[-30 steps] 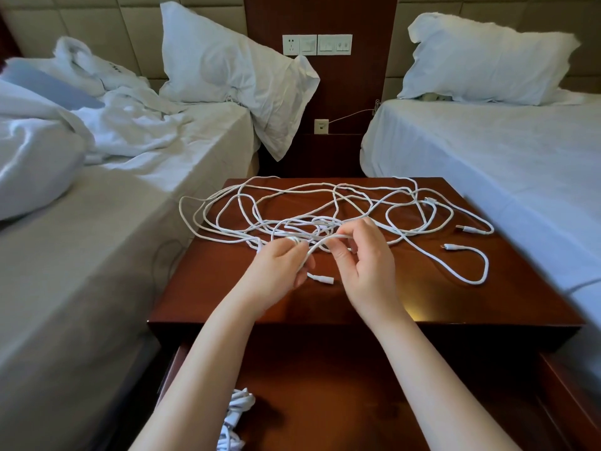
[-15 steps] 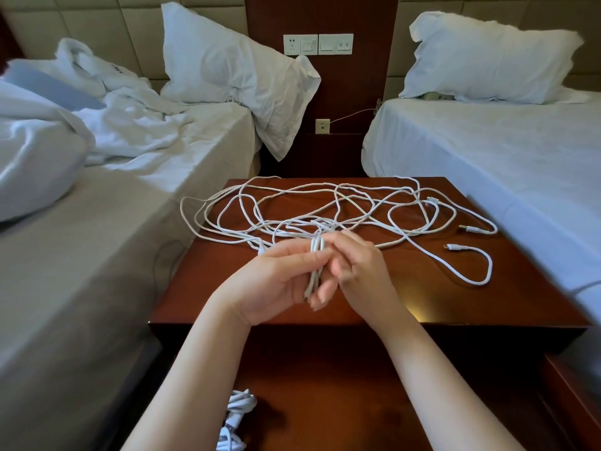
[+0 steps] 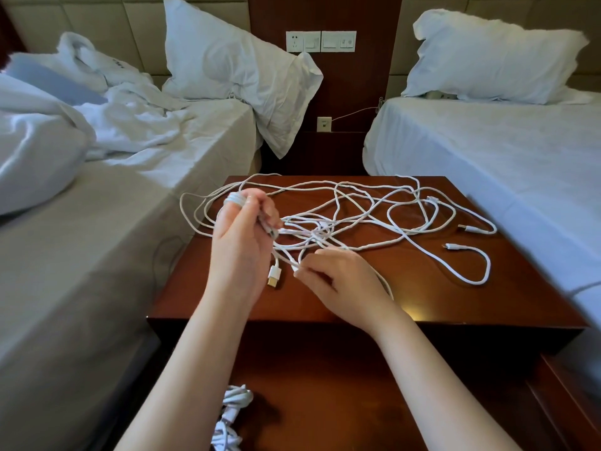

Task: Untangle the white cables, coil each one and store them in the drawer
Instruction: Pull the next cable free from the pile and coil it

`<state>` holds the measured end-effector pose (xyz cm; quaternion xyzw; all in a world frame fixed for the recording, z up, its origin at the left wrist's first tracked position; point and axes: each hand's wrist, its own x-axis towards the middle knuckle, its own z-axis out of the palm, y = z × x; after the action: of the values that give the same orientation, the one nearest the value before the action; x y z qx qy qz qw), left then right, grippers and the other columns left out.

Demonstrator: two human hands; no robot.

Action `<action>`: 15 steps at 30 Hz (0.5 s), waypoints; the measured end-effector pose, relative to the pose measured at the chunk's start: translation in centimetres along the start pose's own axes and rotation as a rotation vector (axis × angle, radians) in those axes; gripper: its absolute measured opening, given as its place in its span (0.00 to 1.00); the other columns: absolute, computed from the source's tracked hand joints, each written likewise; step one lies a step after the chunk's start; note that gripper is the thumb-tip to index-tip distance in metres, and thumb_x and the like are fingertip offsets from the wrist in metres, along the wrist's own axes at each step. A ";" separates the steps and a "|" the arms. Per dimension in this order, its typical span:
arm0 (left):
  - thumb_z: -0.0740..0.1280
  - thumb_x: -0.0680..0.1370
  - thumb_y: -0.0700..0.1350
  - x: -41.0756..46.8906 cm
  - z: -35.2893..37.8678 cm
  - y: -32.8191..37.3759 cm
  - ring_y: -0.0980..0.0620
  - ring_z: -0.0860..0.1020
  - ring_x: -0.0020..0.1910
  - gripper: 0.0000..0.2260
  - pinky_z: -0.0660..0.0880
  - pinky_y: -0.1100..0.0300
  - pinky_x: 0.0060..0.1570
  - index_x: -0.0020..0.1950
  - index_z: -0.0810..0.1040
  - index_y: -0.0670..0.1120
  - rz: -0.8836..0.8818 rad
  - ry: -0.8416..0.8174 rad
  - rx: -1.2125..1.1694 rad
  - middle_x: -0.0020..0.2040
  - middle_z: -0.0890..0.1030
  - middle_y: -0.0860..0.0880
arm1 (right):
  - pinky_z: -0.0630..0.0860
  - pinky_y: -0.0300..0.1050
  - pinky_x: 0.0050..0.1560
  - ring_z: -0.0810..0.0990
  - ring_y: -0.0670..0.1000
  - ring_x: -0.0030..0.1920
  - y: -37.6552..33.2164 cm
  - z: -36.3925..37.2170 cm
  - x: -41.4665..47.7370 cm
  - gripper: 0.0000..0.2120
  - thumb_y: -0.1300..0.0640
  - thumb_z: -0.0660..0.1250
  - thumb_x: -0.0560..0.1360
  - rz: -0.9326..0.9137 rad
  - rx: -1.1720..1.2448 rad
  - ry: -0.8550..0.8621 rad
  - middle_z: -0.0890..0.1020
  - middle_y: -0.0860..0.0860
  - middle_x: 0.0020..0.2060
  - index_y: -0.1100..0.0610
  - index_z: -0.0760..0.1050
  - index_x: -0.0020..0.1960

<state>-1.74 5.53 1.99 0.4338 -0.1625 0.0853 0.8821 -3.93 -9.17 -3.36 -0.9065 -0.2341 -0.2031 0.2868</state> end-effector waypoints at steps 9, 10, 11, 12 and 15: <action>0.55 0.81 0.34 0.1 -2.4 -0.6 0.55 0.77 0.40 0.10 0.70 0.74 0.41 0.43 0.72 0.44 0.244 0.149 1.106 0.39 0.78 0.49 | 0.61 0.36 0.28 0.71 0.45 0.29 0.2 0.1 -0.1 0.15 0.46 0.61 0.79 0.042 -0.101 0.274 0.73 0.42 0.29 0.54 0.75 0.39; 0.56 0.80 0.34 -0.1 -2.2 -0.9 0.54 0.76 0.40 0.09 0.68 0.76 0.41 0.44 0.72 0.43 0.231 0.108 1.186 0.40 0.78 0.48 | 0.61 0.33 0.29 0.71 0.44 0.30 0.2 0.0 -0.1 0.15 0.46 0.61 0.79 0.042 -0.109 0.333 0.75 0.43 0.30 0.54 0.75 0.39; 0.56 0.80 0.33 -0.3 -2.1 -1.3 0.53 0.75 0.39 0.08 0.67 0.76 0.40 0.46 0.72 0.42 0.235 0.064 1.264 0.40 0.79 0.47 | 0.61 0.31 0.29 0.71 0.44 0.30 0.1 -0.1 -0.1 0.16 0.45 0.60 0.78 0.046 -0.116 0.392 0.76 0.43 0.30 0.55 0.76 0.39; 0.57 0.80 0.33 -0.5 -1.9 -1.6 0.52 0.75 0.38 0.07 0.67 0.76 0.38 0.47 0.73 0.41 0.243 0.012 1.333 0.40 0.79 0.46 | 0.62 0.30 0.30 0.70 0.43 0.31 0.1 -0.3 -0.1 0.16 0.45 0.61 0.78 0.053 -0.121 0.447 0.76 0.44 0.31 0.55 0.76 0.39; 0.56 0.81 0.38 -0.9 -1.3 -2.0 0.52 0.75 0.34 0.08 0.67 0.68 0.32 0.46 0.72 0.43 0.120 -0.102 1.393 0.38 0.78 0.48 | 0.66 0.30 0.32 0.72 0.44 0.33 0.1 -0.5 -0.2 0.17 0.44 0.62 0.77 0.063 -0.113 0.570 0.78 0.45 0.33 0.56 0.77 0.40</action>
<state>-1.70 5.38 -0.56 0.8919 -0.1348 0.1977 0.3836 -4.09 -9.61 -3.14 -0.8341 -0.1041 -0.4534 0.2965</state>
